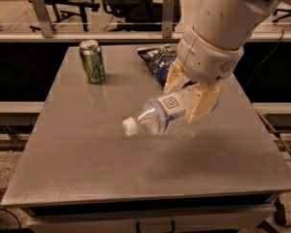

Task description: Pick blue plastic bottle

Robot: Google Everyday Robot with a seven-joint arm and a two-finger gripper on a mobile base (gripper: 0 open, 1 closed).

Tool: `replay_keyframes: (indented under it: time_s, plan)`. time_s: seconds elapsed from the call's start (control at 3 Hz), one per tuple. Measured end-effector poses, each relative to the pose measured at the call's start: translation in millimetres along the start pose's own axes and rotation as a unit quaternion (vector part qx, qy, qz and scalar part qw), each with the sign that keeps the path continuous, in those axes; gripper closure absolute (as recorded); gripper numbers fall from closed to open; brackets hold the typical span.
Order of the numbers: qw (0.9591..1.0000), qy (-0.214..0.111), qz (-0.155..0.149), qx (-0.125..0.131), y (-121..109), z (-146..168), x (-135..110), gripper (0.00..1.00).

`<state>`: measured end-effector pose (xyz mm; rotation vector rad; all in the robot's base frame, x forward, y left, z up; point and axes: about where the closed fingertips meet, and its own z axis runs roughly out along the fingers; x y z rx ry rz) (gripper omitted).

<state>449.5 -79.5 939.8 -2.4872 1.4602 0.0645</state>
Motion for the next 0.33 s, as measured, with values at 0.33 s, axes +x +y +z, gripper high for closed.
replay_keyframes:
  time_s: [0.33]
  plan:
    - [1.0000, 0.000, 0.000, 0.000, 0.0, 0.0, 0.0, 1.00]
